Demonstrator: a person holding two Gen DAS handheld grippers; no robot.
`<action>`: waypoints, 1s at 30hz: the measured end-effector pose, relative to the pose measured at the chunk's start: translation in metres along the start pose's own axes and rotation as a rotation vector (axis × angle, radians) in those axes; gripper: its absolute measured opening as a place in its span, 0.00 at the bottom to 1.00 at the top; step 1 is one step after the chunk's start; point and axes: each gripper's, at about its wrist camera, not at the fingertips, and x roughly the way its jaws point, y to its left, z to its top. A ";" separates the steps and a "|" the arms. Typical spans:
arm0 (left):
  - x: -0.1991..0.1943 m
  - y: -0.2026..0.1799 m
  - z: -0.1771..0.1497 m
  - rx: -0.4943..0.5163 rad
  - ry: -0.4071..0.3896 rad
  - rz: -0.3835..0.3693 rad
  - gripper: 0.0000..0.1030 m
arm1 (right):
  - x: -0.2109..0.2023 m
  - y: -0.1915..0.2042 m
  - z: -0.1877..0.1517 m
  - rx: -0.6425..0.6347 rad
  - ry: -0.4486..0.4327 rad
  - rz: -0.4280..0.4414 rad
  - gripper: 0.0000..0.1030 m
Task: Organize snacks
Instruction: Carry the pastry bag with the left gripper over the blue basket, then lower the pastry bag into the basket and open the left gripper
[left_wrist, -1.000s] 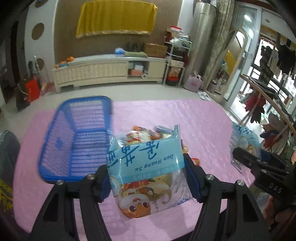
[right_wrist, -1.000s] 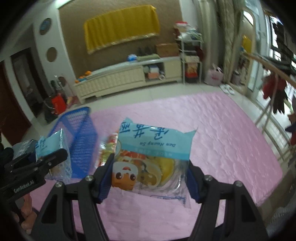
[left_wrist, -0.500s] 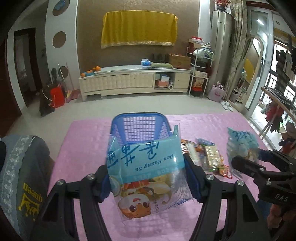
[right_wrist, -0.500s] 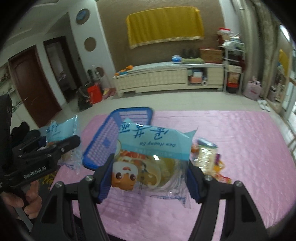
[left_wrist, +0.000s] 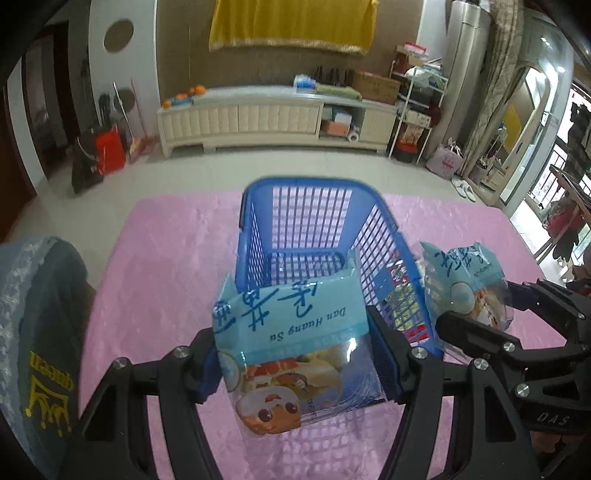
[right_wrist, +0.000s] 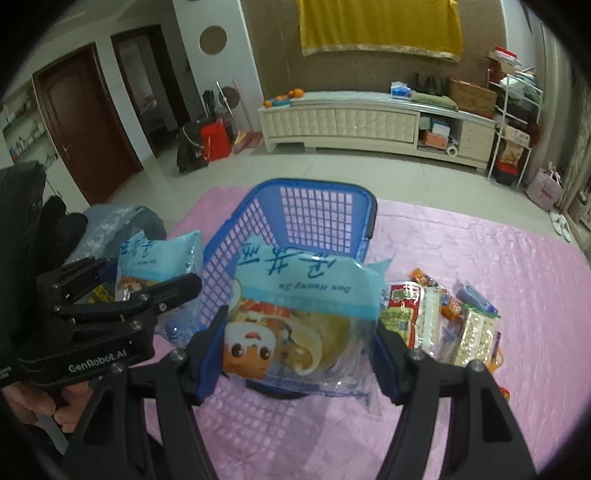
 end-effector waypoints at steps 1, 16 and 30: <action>0.006 0.000 -0.001 -0.002 0.013 0.000 0.63 | 0.006 -0.001 0.000 -0.001 0.009 -0.004 0.70; 0.023 -0.001 -0.001 0.023 0.032 0.052 0.77 | 0.030 0.009 0.000 -0.051 0.072 -0.022 0.73; -0.023 -0.020 -0.009 0.018 -0.013 0.071 0.77 | -0.030 0.000 -0.003 -0.042 -0.027 -0.066 0.90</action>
